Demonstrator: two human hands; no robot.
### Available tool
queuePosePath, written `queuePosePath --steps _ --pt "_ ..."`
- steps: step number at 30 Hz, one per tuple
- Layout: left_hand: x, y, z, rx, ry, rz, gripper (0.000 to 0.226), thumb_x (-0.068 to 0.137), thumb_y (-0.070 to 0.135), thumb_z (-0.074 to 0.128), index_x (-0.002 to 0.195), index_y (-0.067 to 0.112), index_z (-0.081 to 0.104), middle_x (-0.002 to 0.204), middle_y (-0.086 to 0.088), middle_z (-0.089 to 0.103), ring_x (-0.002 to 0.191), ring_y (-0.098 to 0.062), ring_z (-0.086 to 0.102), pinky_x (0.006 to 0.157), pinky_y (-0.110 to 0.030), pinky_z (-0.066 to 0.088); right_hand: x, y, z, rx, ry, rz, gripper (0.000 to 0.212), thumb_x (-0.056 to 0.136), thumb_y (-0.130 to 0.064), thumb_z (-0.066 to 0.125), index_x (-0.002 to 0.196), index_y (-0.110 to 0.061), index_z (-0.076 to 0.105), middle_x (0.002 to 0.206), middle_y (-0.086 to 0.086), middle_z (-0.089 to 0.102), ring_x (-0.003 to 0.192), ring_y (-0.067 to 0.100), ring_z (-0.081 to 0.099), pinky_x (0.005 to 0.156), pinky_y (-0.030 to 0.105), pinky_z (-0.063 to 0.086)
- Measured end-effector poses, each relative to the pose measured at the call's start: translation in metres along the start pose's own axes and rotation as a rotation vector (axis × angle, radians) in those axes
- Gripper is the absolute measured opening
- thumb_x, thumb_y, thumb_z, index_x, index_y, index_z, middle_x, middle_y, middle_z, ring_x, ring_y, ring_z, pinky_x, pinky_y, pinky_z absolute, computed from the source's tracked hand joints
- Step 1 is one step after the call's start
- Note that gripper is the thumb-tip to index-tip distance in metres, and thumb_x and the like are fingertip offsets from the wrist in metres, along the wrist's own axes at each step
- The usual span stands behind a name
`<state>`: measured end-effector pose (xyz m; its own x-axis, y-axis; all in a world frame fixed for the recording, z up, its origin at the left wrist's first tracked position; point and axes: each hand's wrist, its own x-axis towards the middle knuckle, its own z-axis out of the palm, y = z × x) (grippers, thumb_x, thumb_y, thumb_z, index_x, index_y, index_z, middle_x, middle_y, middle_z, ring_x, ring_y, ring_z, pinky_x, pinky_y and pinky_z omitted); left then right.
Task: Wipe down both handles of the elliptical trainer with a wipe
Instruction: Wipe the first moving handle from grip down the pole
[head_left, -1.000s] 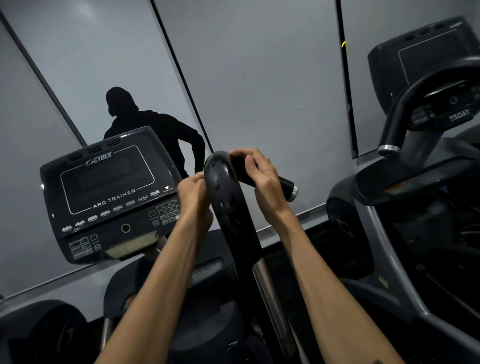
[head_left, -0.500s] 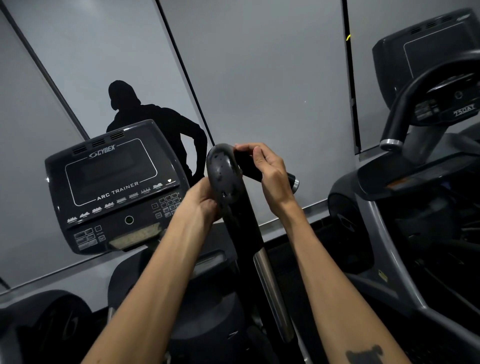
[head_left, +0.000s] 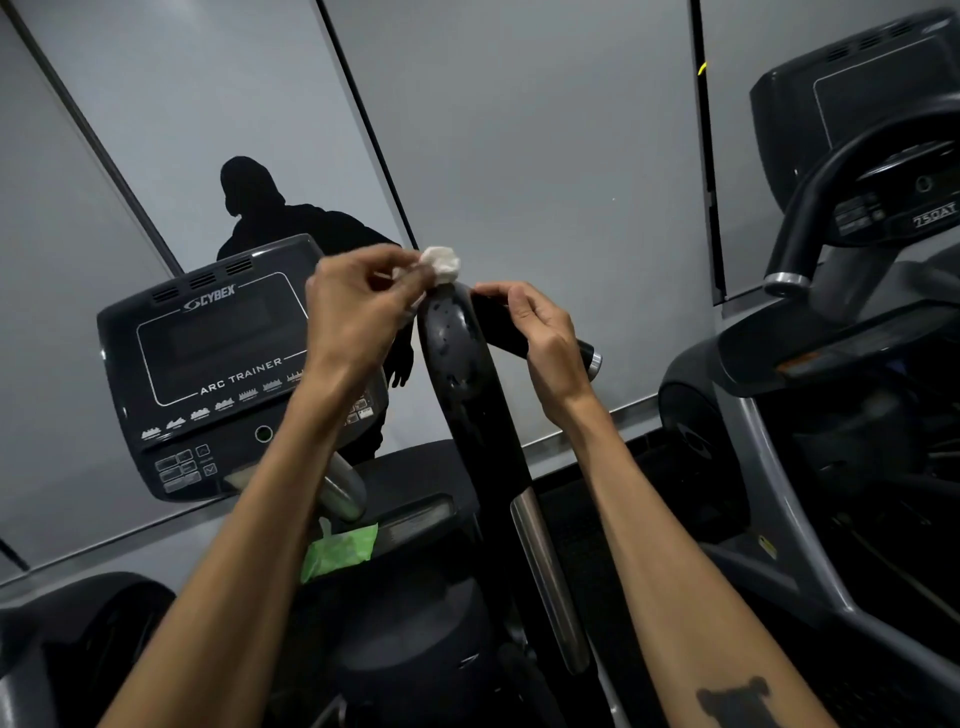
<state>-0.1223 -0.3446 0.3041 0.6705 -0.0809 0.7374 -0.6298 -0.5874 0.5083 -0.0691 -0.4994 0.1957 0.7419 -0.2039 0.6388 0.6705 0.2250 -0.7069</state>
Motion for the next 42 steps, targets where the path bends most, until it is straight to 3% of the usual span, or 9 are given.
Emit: queuePosePath --steps 6,11,16,22,26,31,34,38,42 --pt "-0.024 0.010 -0.013 0.220 -0.020 0.404 0.006 0.083 0.002 0.078 0.085 0.007 0.077 0.083 -0.004 0.070 0.071 -0.004 0.061 0.063 -0.017 0.048 -0.003 -0.005 -0.002 0.011 -0.004 0.001 0.034 0.105 -0.036 0.043 0.104 -0.026 0.075 0.114 0.004 0.075 0.114 0.026 0.068 0.107 0.055 0.048" --pt "-0.005 0.007 -0.010 0.221 0.018 0.305 0.007 0.084 0.012 0.078 0.089 0.008 0.078 0.080 0.001 0.070 0.067 -0.003 0.059 0.066 -0.028 0.053 -0.003 -0.007 0.000 0.007 0.005 0.023 0.033 0.103 -0.039 0.045 0.103 -0.027 0.077 0.113 0.004 0.075 0.115 0.028 0.067 0.107 0.056 0.047" --pt "-0.041 0.027 -0.012 0.276 -0.104 0.527 0.013 0.081 -0.004 0.074 0.088 0.005 0.079 0.088 -0.002 0.070 0.076 -0.005 0.064 0.068 -0.016 0.048 -0.002 -0.005 0.000 -0.009 -0.003 0.012 0.035 0.103 -0.043 0.044 0.103 -0.030 0.077 0.114 0.006 0.074 0.114 0.030 0.067 0.106 0.058 0.047" --pt "-0.008 0.022 -0.006 0.198 -0.014 0.376 0.012 0.080 0.000 0.074 0.085 0.009 0.079 0.076 0.001 0.069 0.069 -0.005 0.060 0.061 -0.027 0.047 -0.005 -0.011 0.001 0.000 0.002 0.017 0.034 0.105 -0.037 0.045 0.100 -0.032 0.077 0.111 0.002 0.076 0.112 0.026 0.068 0.106 0.053 0.049" --pt "-0.054 0.042 0.007 0.277 -0.112 0.596 0.014 0.075 -0.006 0.077 0.082 0.006 0.078 0.080 -0.004 0.069 0.073 -0.014 0.062 0.063 -0.029 0.049 -0.005 -0.012 0.000 0.003 -0.002 0.036 0.036 0.107 -0.027 0.044 0.094 -0.032 0.077 0.093 -0.008 0.076 0.092 0.015 0.070 0.085 0.036 0.053" --pt "-0.031 0.015 -0.005 0.278 0.098 0.478 0.020 0.078 -0.008 0.072 0.087 0.008 0.078 0.084 -0.005 0.069 0.075 -0.014 0.061 0.065 -0.028 0.049 -0.003 -0.007 -0.003 0.028 -0.018 0.031 0.035 0.106 -0.036 0.043 0.104 -0.026 0.076 0.114 0.003 0.076 0.114 0.025 0.069 0.108 0.052 0.049" --pt "-0.020 0.015 -0.006 0.246 0.049 0.377 0.018 0.081 -0.006 0.070 0.088 0.010 0.077 0.082 -0.001 0.068 0.071 -0.005 0.059 0.064 -0.026 0.049 -0.003 -0.003 -0.002 0.018 -0.015 0.015 0.035 0.106 -0.039 0.043 0.106 -0.027 0.076 0.116 0.004 0.075 0.116 0.026 0.068 0.108 0.055 0.047" --pt "-0.052 0.023 -0.015 0.254 -0.056 0.438 0.008 0.086 0.004 0.078 0.092 0.010 0.077 0.094 0.000 0.067 0.078 -0.005 0.061 0.068 -0.017 0.050 -0.003 -0.004 -0.001 0.026 0.004 0.005 0.035 0.105 -0.038 0.043 0.102 -0.028 0.076 0.115 0.003 0.075 0.115 0.024 0.068 0.108 0.054 0.047" --pt "-0.052 0.012 -0.017 0.238 -0.006 0.369 0.010 0.084 0.009 0.080 0.092 0.012 0.075 0.092 0.000 0.067 0.079 -0.009 0.063 0.067 -0.022 0.053 -0.003 -0.005 -0.001 0.039 0.004 0.012 0.037 0.105 -0.041 0.043 0.103 -0.025 0.076 0.114 0.004 0.076 0.114 0.025 0.068 0.108 0.054 0.047"
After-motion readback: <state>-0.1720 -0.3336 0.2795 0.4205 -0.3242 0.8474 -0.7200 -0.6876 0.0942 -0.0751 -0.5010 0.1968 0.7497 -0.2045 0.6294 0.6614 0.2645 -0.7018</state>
